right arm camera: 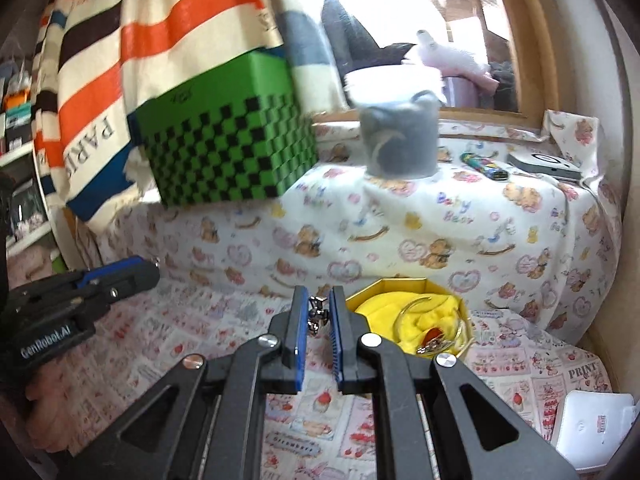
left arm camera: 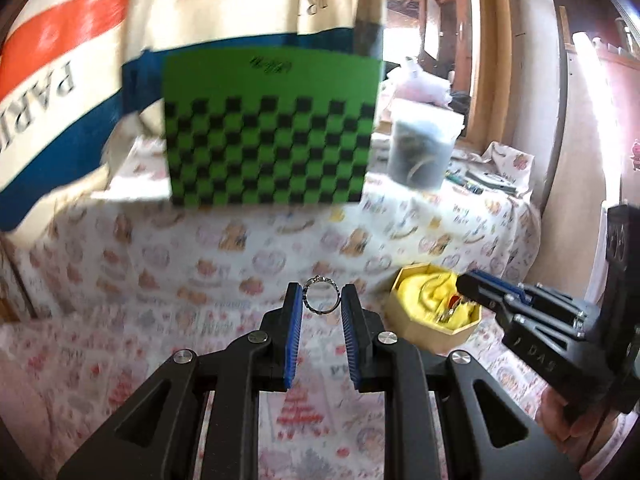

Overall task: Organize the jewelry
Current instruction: 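Carry the ring with the left tool while the right tool carries the charm to the box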

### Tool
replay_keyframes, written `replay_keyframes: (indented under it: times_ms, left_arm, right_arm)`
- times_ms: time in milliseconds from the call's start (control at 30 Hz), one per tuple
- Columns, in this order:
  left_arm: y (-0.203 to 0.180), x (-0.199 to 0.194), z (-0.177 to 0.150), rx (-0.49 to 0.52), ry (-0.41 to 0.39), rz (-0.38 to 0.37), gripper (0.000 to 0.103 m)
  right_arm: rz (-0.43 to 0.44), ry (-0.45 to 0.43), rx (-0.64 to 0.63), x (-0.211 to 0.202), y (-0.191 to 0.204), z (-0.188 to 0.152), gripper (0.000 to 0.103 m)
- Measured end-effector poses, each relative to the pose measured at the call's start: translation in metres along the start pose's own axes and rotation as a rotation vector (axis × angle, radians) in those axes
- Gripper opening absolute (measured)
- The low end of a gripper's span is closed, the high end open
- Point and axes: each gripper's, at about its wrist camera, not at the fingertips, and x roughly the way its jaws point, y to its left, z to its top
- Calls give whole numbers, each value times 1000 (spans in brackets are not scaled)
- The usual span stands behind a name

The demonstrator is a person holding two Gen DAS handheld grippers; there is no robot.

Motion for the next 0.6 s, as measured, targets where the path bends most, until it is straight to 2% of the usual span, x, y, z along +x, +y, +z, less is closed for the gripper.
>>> replay_keyframes:
  times_ms: [133,200,267,333,500,600]
  left_arm:
    - [-19,10,24,4,1,-63,19]
    - [-31,20,31,14,3,-85,19]
    - [-42,31,34,9,15,-112,19]
    - [-52,45,34,-3,35,-154,19]
    - [-76,82,23,31,59,-133,19]
    - [-76,104,17,-19,121,-179,19]
  right_arm:
    - [-4,-22,52,-4,-20,5,10]
    - [-30,-33,86,-6,-34,8,10]
    - [-22,-30,144,-5,-53,11,10]
    - [10,-8,210,-2,-71,10,10]
    - [31,46,383,15,-113,0,10]
    - [47,80,450,25,-128,-6,10]
